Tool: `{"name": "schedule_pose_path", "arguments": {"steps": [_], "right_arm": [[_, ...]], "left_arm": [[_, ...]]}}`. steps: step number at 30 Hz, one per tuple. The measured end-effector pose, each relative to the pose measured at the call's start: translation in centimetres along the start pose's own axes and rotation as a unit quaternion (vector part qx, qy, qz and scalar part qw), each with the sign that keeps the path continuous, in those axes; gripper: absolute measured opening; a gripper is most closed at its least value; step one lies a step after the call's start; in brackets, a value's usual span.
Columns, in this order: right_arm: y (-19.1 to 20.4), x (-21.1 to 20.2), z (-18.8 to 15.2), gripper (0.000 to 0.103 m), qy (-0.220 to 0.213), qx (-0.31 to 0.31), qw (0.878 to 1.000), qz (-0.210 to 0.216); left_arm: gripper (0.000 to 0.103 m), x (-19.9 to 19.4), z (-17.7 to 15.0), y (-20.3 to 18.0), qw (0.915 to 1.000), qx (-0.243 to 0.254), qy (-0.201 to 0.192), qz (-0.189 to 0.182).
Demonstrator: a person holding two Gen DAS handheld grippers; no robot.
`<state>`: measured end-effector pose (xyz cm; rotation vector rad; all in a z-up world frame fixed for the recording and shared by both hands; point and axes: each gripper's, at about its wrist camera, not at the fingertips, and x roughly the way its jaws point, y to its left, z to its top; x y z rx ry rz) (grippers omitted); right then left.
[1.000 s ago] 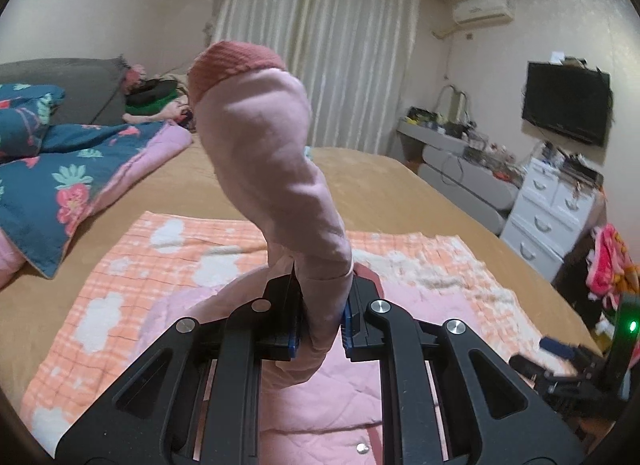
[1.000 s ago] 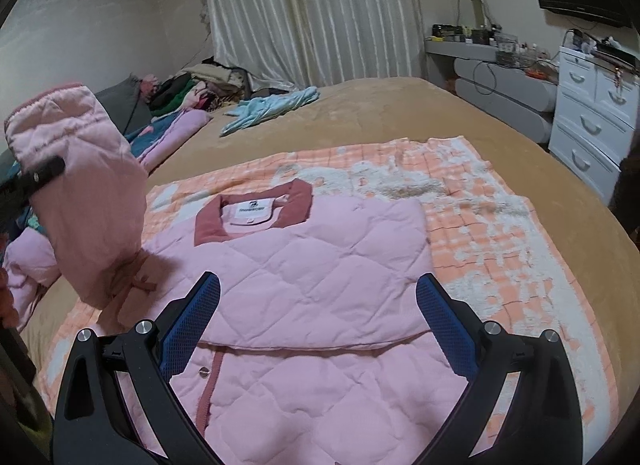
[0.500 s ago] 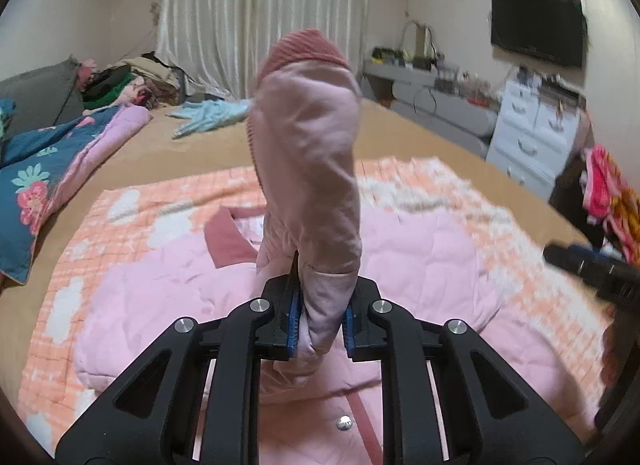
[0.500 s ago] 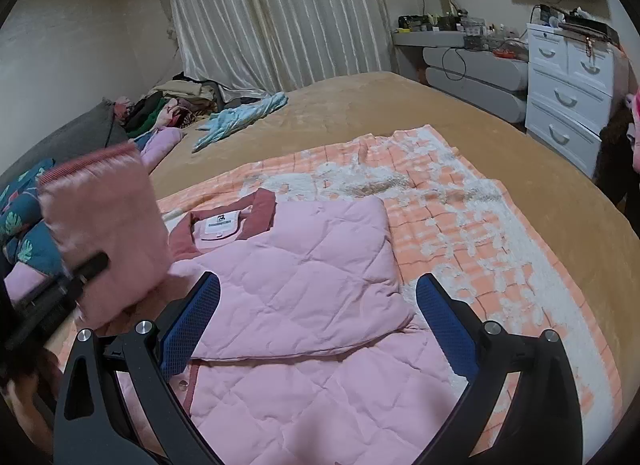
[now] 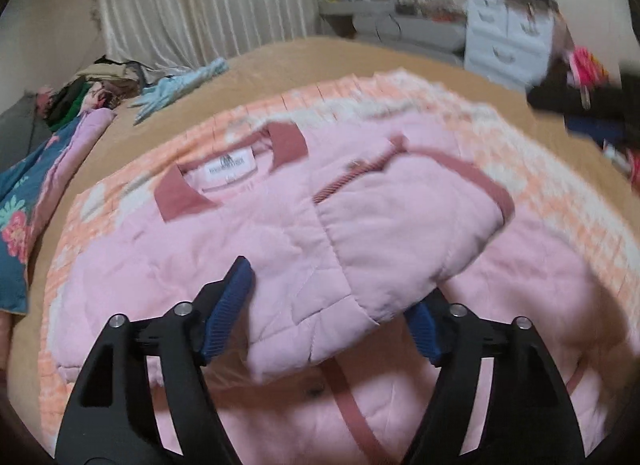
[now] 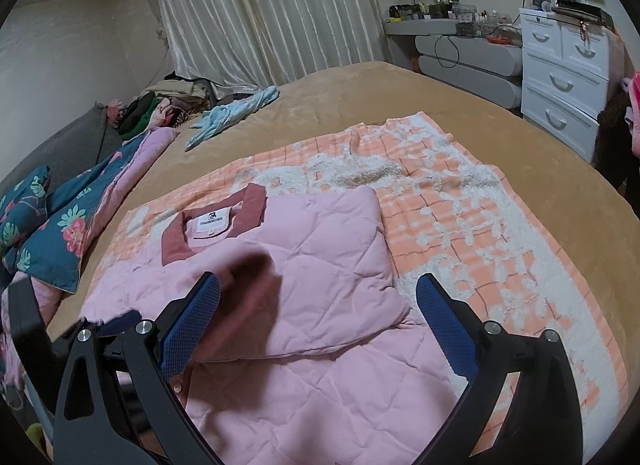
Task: Fold large clothes
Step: 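Move the right gripper to the mauve-trimmed front edge, then grasp the mauve ribbed trim with the right gripper and lay it flat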
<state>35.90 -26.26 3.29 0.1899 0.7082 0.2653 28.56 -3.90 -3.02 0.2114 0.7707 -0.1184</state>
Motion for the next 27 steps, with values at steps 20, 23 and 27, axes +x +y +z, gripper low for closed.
{"name": "schedule_pose_path", "arguments": {"steps": [20,23,27], "right_arm": [[5.2,4.2,-4.5,0.098,0.101,-0.035,0.992,0.073],[6.4,5.6,-6.0,0.098,0.136,-0.035,0.986,0.087],[6.6,6.5,-6.8,0.098,0.153,-0.021,0.984,0.085]], "left_arm": [[0.094,-5.0,-2.2,10.3,0.9966,-0.078,0.014,0.024],[0.094,-5.3,-2.9,13.1,0.9927,-0.114,0.018,0.035],[0.094,-5.7,-3.6,15.9,0.9881,-0.144,0.018,0.051]]}}
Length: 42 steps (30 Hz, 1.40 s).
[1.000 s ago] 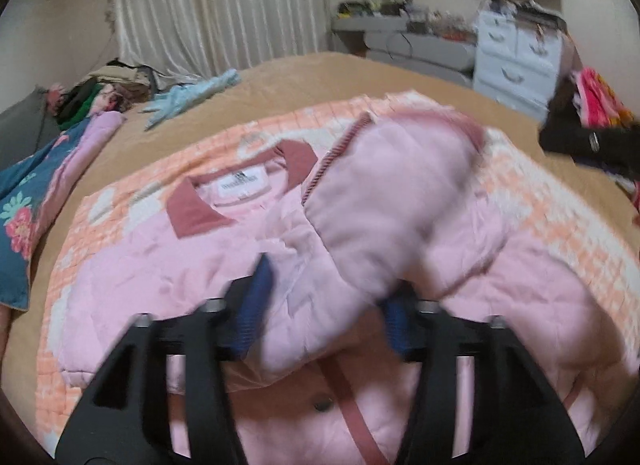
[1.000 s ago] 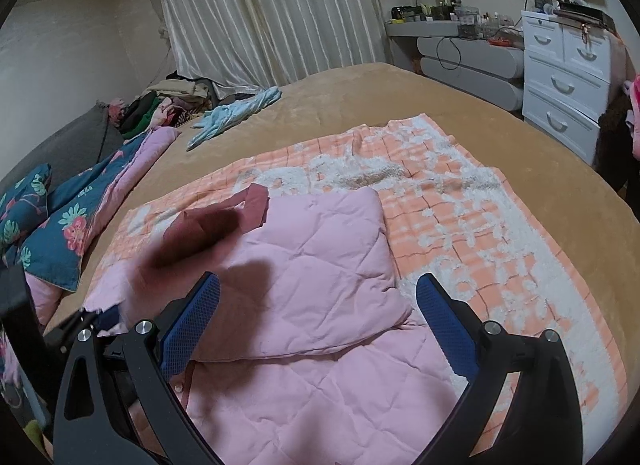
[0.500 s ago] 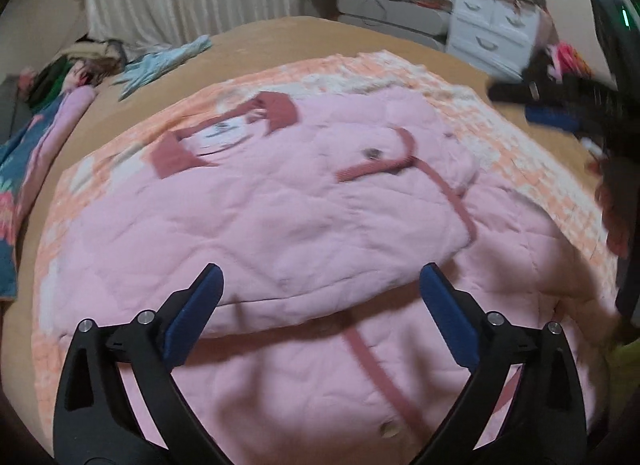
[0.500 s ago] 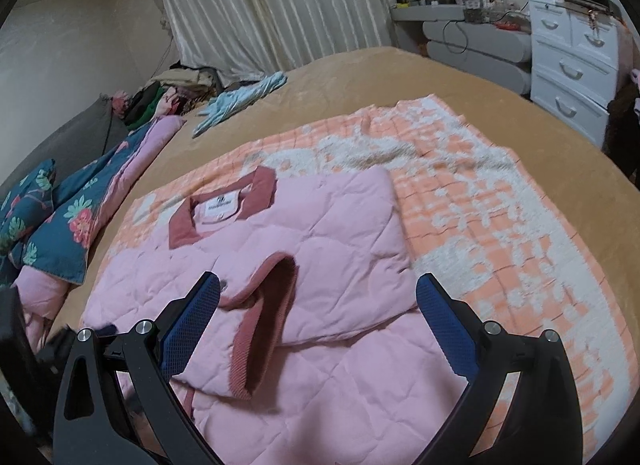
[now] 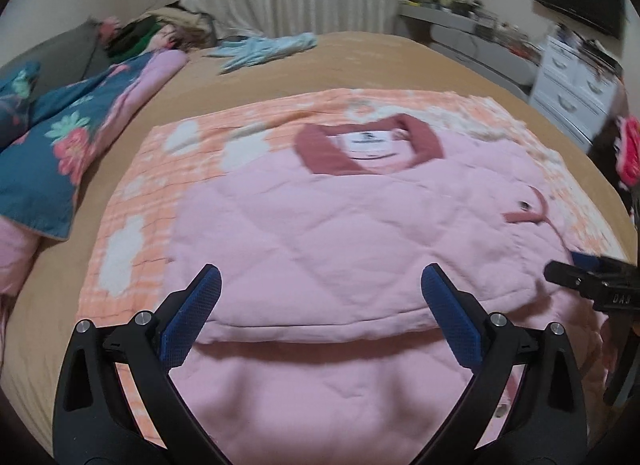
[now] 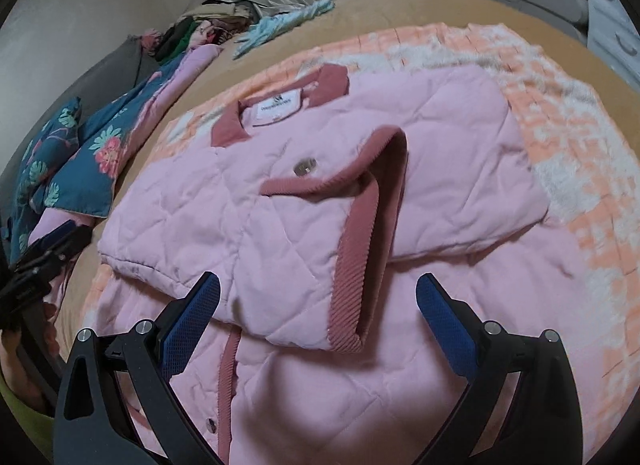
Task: Fold large clothes
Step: 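Grasp the mauve ribbed trim with the right gripper and lay it flat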
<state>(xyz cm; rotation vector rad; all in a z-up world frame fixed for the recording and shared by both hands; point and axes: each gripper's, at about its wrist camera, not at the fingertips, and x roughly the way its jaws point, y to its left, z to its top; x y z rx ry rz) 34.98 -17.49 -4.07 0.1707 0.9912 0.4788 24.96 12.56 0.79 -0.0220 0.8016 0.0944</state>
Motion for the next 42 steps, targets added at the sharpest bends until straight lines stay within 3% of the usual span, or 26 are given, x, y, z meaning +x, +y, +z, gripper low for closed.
{"name": "schedule_pose_path", "arguments": {"steps": [5,9,11,13,14,17,22,26,30,34,42], "right_arm": [[-1.1,1.1,-0.2,0.098,0.014,0.034,0.999,0.005],[-1.8,1.6,-0.3,0.093,0.021,0.063,0.997,0.04],[-1.1,1.8,-0.4,0.068,0.023,0.048,0.998,0.047],[-0.2,1.7,-0.4,0.052,0.021,0.024,0.998,0.046],[0.3,1.4,-0.4,0.039,0.015,0.012,0.999,0.044],[1.7,0.4,-0.3,0.026,-0.01,-0.026,0.999,0.044],[4.5,-2.0,0.0,0.021,-0.075,-0.11,0.991,0.017],[6.6,-4.2,1.3,0.021,-0.13,-0.183,0.974,-0.024],[6.7,-5.2,3.3,0.02,-0.159,-0.203,0.966,-0.032],[5.1,-4.0,5.0,0.02,-0.157,-0.204,0.965,-0.044],[1.6,0.2,5.6,0.021,-0.099,-0.14,0.984,-0.049]], "left_arm": [[0.094,0.2,-0.2,2.6,0.9994,-0.034,0.0,0.003],[0.094,0.5,-0.3,3.6,0.9988,-0.05,0.0,0.003],[0.094,0.8,-0.4,4.0,0.9983,-0.058,0.001,0.004],[0.094,1.0,-0.5,4.4,0.9977,-0.067,0.002,0.002],[0.094,1.1,-0.5,4.4,0.9976,-0.07,0.001,0.0],[0.094,1.2,-0.6,4.5,0.9975,-0.071,0.0,0.0],[0.094,1.2,-0.4,4.8,0.997,-0.077,-0.005,-0.003],[0.094,1.2,0.0,4.8,0.997,-0.077,-0.01,-0.005],[0.094,1.3,0.4,4.7,0.997,-0.076,-0.014,-0.007],[0.094,1.8,0.8,4.4,0.9974,-0.071,-0.013,-0.005],[0.094,3.9,1.3,3.6,0.9973,-0.073,0.001,-0.005]]}}
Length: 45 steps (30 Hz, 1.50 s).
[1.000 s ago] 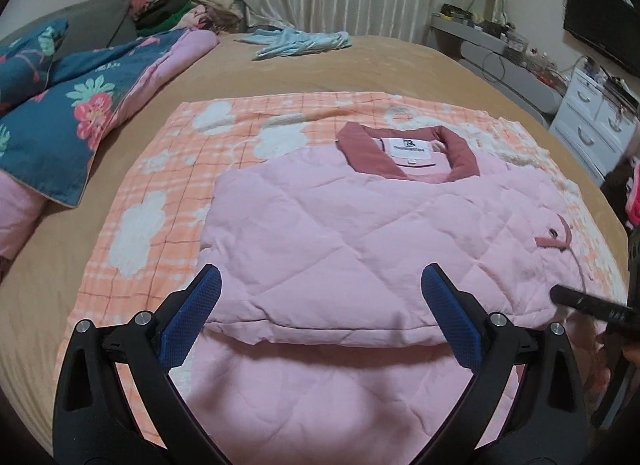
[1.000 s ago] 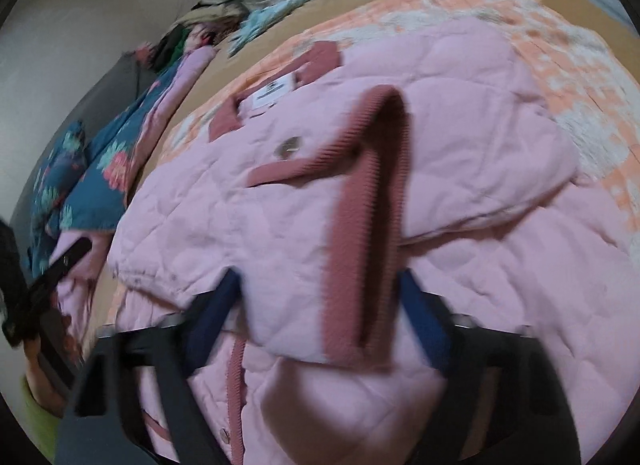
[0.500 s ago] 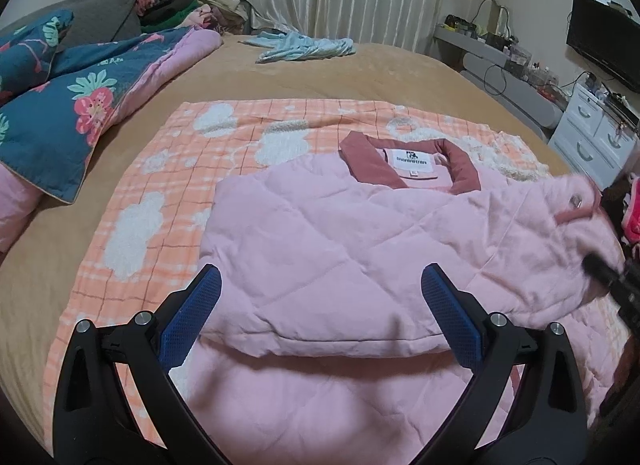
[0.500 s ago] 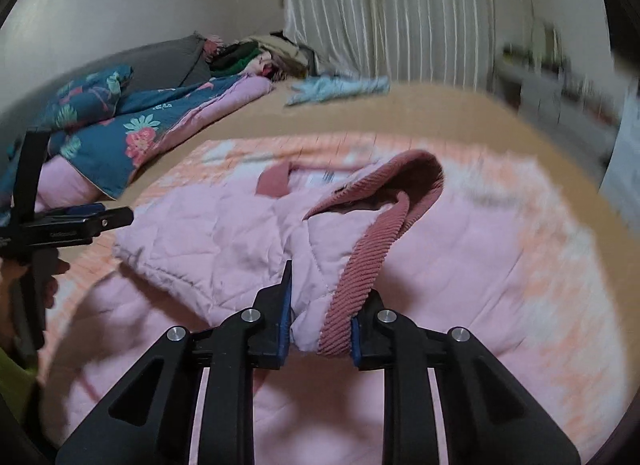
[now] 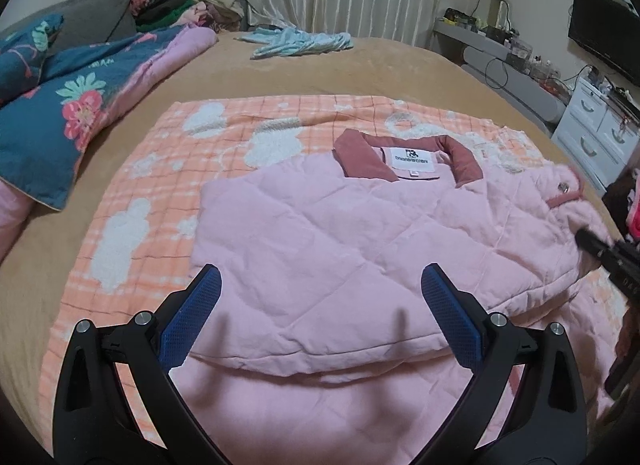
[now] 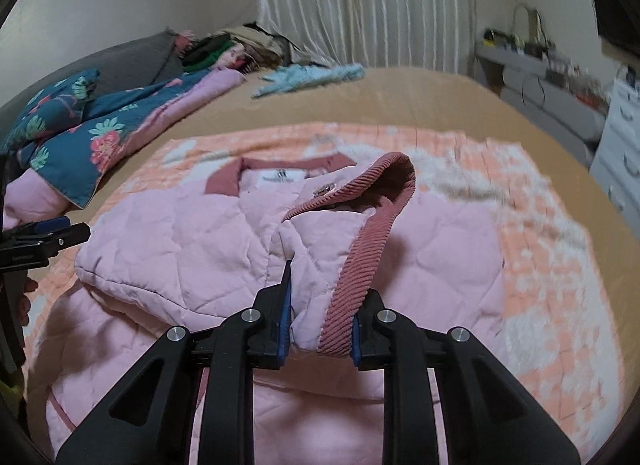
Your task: Fold large clothes
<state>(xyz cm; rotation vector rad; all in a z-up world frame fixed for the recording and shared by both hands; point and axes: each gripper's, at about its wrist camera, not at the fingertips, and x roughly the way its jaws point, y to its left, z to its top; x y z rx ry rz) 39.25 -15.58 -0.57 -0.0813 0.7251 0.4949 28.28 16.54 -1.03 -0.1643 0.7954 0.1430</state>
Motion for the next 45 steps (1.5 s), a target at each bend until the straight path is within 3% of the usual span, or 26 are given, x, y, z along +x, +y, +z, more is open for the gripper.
{"name": "schedule_pose_path", "arguments": {"steps": [6,9,17,22,26,30,35,40,45], "right_arm": [[-0.6,1.4,-0.8,0.024,0.033,0.022,0.999,0.006],[-1.1,1.8,-1.1,0.03,0.049,0.044,0.998,0.01],[-2.2,1.0,-1.3,0.064,0.053,0.071,0.996,-0.008],[-2.1,-1.0,-0.8,0.066,0.018,0.05,0.998,-0.035],[-0.9,-1.4,-0.7,0.066,0.008,0.022,1.0,-0.02],[0.3,-0.2,-1.0,0.066,0.027,0.005,1.0,0.002],[0.5,2.1,-1.6,0.066,0.059,0.001,0.998,-0.003],[-1.3,5.3,-2.9,0.077,0.108,0.047,0.993,-0.001],[-2.1,6.2,-3.5,0.077,0.114,0.074,0.991,0.015]], "left_arm": [[0.094,1.4,0.2,-2.0,0.9994,-0.001,0.018,-0.031],[0.094,2.1,0.0,-3.0,0.9987,0.004,0.03,-0.042],[0.094,4.7,-1.7,-4.2,0.9964,0.006,0.07,-0.048],[0.094,6.1,-2.3,-3.7,0.9947,0.003,0.087,-0.055],[0.095,7.3,-2.8,-3.3,0.9936,0.005,0.098,-0.056],[0.095,7.7,-3.0,-3.0,0.9935,0.0,0.099,-0.057],[0.095,7.8,-3.1,-2.9,0.9936,-0.001,0.097,-0.058],[0.095,7.9,-3.1,-3.0,0.9936,-0.001,0.097,-0.057],[0.095,7.7,-3.0,-3.0,0.9941,-0.004,0.093,-0.056]]}}
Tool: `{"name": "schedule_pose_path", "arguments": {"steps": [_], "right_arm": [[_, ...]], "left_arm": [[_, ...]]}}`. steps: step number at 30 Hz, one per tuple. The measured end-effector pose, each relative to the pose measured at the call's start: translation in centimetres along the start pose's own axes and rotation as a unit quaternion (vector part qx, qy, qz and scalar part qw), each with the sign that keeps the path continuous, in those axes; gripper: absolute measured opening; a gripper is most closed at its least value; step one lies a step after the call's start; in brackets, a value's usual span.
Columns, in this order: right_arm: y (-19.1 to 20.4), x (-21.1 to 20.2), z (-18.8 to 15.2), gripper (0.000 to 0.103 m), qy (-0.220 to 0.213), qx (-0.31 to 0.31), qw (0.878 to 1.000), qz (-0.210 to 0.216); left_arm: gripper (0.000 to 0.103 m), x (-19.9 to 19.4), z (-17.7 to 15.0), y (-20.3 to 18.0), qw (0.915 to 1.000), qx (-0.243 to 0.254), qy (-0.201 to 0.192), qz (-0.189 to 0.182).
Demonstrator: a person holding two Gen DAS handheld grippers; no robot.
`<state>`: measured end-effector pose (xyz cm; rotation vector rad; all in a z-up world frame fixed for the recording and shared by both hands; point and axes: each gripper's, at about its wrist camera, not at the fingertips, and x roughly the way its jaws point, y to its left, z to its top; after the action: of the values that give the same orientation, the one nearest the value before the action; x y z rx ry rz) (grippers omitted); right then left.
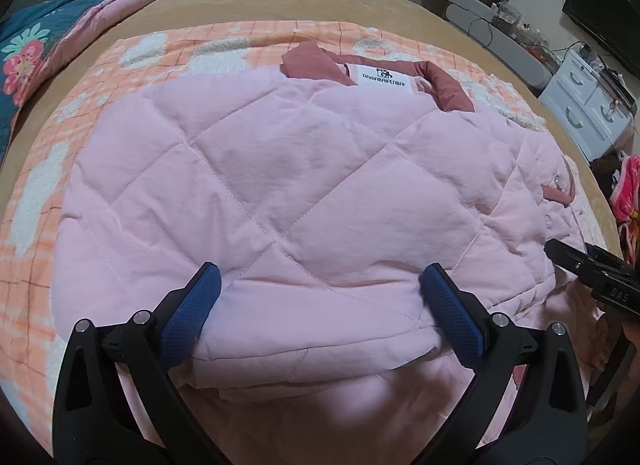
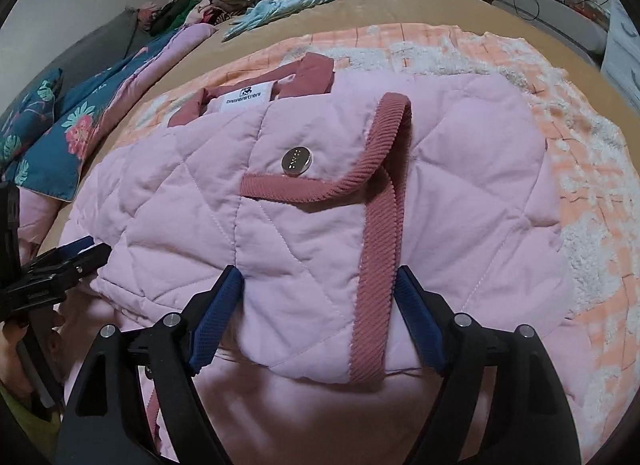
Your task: Fold large clothes
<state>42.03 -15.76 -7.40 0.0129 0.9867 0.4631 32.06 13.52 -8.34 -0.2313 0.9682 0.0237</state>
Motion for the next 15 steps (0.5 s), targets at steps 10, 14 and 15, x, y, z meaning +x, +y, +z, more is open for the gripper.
{"name": "schedule_pose_path", "arguments": {"steps": [10,14,15], "right_arm": [[0.2,-1.3,0.3,0.078,-0.006,0.009,1.0,-0.004],[0.1,-2.3,0.4,0.085,-0.017,0.011,1.0,-0.008],[0.1,-2.6,0.4,0.086,-0.021,0.011,1.0,-0.007]], "left_arm": [[0.095,-2.1,0.0,-0.4,0.9999,-0.005,-0.004,0.01],[0.095,-2.8,0.0,-0.4,0.9998,-0.011,-0.006,0.014],[0.095,-3.0,-0.1,-0.5,0.9998,-0.012,-0.006,0.015]]}}
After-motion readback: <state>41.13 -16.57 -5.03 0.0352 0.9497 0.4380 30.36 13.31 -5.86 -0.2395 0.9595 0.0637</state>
